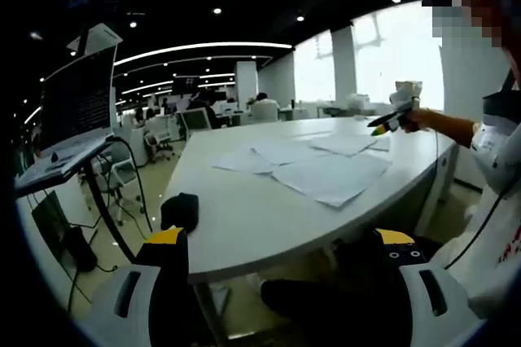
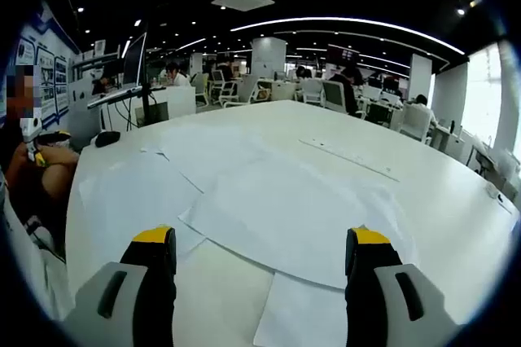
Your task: Organize the stack of printing papers by aligning and flattening the scattered papers on the table
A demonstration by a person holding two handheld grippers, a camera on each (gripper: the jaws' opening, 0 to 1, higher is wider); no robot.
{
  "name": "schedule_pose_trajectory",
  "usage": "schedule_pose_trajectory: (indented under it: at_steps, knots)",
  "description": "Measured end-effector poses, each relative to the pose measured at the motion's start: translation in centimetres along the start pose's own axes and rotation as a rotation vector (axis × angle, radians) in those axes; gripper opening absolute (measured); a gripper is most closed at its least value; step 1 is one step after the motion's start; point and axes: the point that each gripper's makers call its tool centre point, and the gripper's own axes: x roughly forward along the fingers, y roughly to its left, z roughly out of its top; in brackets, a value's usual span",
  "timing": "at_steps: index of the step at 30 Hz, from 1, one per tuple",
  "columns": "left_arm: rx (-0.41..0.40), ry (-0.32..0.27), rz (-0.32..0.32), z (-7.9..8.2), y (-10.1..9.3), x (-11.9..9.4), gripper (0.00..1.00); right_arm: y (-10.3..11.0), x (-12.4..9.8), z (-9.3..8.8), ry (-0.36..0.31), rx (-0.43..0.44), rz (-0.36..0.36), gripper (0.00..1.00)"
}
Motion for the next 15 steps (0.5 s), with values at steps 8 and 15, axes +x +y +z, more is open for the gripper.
schedule_pose_trajectory:
  at_steps: [8,15]
  knots:
    - [-0.004,0.004,0.004,-0.03,0.10,-0.02,0.95,-0.16,0.21,0.21,-0.006,0.003,-0.002,0.81]
    - [0.005,0.010,0.008,0.25,0.10,0.10,0.95,-0.12,0.48,-0.36,-0.005,0.010,0.006,0.81]
